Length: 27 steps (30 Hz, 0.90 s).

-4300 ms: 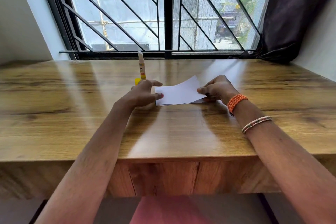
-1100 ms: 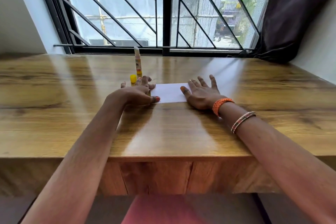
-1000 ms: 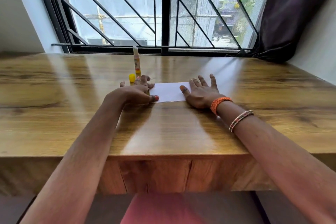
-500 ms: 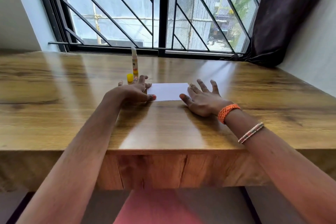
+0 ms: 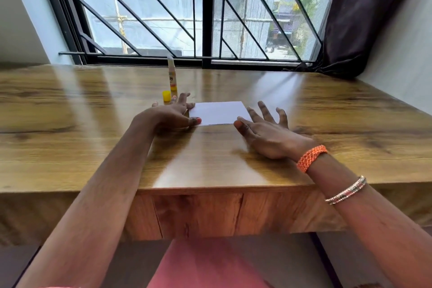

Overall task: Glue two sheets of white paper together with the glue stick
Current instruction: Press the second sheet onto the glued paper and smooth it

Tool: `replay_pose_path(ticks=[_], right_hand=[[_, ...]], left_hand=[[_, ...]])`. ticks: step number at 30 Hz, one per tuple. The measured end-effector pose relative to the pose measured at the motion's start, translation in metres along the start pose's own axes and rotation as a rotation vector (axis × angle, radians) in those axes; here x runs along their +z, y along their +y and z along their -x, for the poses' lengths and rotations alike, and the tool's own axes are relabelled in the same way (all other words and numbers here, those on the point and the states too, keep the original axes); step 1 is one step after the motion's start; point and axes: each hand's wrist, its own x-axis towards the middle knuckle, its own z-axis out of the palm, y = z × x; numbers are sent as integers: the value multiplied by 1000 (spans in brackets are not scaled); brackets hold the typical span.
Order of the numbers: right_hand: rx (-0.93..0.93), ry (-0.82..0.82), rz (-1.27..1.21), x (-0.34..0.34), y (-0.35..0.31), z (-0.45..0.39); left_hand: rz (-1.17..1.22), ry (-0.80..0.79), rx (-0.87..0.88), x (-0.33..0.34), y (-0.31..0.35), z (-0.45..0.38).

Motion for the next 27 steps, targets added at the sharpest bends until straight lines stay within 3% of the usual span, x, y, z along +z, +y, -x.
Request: replay_pose_path(ticks=[15,27], right_hand=[[-154,-44,-95,7,-44,-19],[42,-16,-15,-12,17,4]], left_hand=[[17,21,-13,0,0,2],[23,16,8,0,-4,-1]])
